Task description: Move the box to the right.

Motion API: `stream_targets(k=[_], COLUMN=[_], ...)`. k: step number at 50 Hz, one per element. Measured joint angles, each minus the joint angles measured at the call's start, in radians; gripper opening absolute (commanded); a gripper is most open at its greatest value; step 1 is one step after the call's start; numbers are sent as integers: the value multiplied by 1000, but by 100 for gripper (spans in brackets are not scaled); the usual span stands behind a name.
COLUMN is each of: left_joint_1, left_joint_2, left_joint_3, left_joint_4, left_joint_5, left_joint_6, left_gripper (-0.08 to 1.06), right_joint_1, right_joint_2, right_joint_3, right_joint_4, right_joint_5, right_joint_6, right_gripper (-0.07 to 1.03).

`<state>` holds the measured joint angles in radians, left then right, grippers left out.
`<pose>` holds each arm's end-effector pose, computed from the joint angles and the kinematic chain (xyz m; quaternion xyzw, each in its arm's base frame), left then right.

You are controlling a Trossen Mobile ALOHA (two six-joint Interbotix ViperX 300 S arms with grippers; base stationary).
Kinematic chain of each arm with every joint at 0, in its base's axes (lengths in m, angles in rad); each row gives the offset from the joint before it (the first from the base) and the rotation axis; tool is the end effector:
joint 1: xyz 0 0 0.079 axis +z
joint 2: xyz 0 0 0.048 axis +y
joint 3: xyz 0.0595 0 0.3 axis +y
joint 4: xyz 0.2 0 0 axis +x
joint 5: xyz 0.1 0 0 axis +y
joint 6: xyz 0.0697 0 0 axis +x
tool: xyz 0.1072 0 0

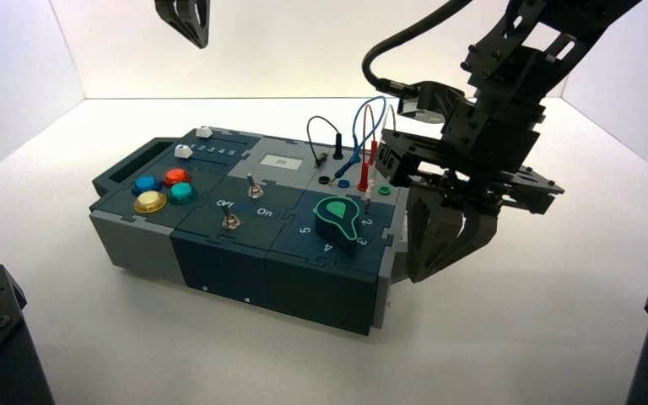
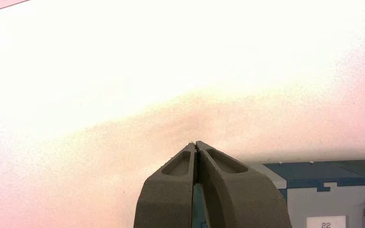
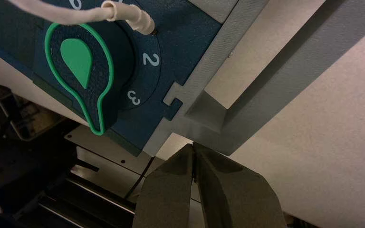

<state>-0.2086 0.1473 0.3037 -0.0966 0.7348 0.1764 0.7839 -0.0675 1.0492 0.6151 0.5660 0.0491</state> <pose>0.4277 -0.1022 0.1208 0.0830 0.5497 -0.1420 0.8190 0.1202 0.1972 0.0137 0.0353 0.7335 0.1847 0.6532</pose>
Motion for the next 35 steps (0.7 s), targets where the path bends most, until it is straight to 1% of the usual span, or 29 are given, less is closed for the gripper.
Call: stream_targets(k=[17, 28, 35], left_joint_1=[-2, -2, 0], left_joint_2=[0, 2, 0], left_joint_3=[0, 0, 0], left_joint_4=[0, -2, -2], left_joint_5=[0, 0, 0], left_joint_6=[0, -2, 0], left_gripper=[-3, -3, -3], right_joint_1=[0, -26, -64], right_joint_2=[35, 57, 71], right_joint_3=[-35, -63, -77], right_joint_4=[-29, -60, -87], right_joint_5=[0, 0, -3], right_joint_6=[0, -2, 0], right_gripper=[-2, -2, -2])
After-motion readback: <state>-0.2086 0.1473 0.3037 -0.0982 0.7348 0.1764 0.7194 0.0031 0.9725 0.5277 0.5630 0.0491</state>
